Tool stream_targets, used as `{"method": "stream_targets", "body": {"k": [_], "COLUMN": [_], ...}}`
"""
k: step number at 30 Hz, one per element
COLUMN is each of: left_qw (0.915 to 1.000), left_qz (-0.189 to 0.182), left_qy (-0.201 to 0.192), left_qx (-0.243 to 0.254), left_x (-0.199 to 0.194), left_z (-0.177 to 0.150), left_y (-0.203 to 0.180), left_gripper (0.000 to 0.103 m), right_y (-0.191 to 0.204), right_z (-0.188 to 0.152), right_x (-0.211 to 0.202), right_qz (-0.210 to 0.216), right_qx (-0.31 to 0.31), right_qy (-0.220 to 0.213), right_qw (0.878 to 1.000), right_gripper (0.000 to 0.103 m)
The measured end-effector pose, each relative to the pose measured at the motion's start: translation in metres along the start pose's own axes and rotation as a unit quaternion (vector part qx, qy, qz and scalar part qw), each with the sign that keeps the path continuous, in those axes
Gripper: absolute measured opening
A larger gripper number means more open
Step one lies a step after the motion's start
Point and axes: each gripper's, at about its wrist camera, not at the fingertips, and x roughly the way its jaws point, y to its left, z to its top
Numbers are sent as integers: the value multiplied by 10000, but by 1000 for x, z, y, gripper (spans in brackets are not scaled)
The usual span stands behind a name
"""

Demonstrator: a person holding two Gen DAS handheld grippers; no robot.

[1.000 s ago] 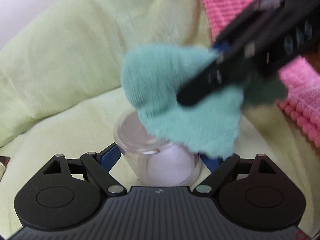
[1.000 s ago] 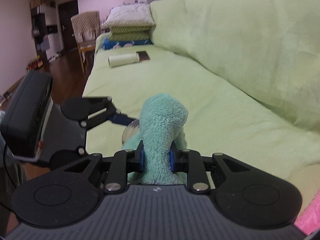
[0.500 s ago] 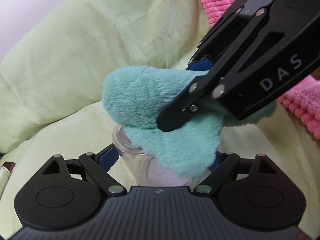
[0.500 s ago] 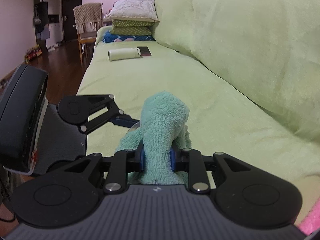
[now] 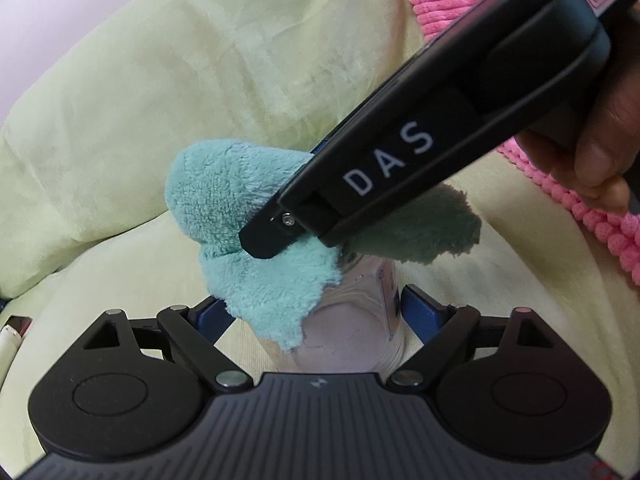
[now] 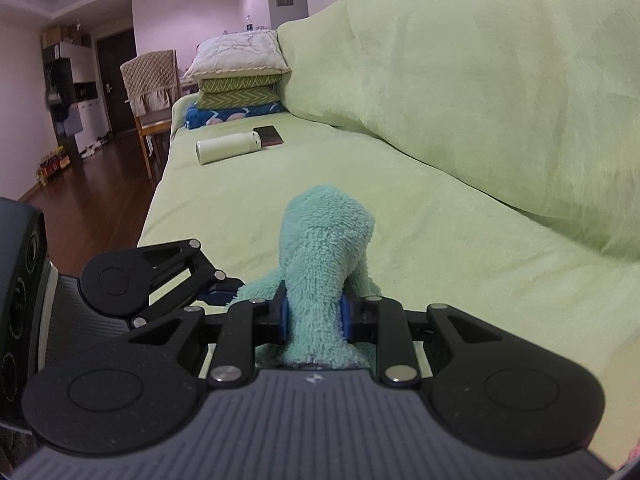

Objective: Clean container
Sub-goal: 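Wipe the jar's open rim with the teal cloth while the left gripper holds the jar, then press the cloth into the jar mouth and rub while the left gripper holds it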

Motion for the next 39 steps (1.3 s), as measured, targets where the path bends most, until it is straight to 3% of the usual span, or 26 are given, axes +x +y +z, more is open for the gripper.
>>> {"method": "stream_targets", "body": {"k": [6,13,20,26,30,35,39], "left_qw": [9999,9986,9975,9990,9995,9994,9995], "left_qz": [155,280,132,60,-63,-163,-194], "left_qy": [19,423,504,363,256,220,169], "left_qx": [-22,-174,-478,-261,-176,-223,-182], "left_x": [-1,3,7,9,4,4,4], "left_z": [1,15,18,10,5,4,3], "left_y": [-8,-12,-7,-11,-9,-7,-8], "left_gripper": [89,90,89,89,89,89,89], "right_y": [-2,-6,-10,-25,-32,-6,6], "right_z": [-3,-4,-3,8,12,6,9], "right_x": [0,0,-2,-26,-51,-47,-35], "right_qz": [87,146,209,-211,102,259,297], "right_qx": [77,273,575,946,1187,248,-438], "right_qy": [-53,-121,-188,-447,-649,195,651], "right_qw": [9999,9994,9980,9943,9907,9992,9965], "right_gripper": [22,22,21,21,21,21,21]}}
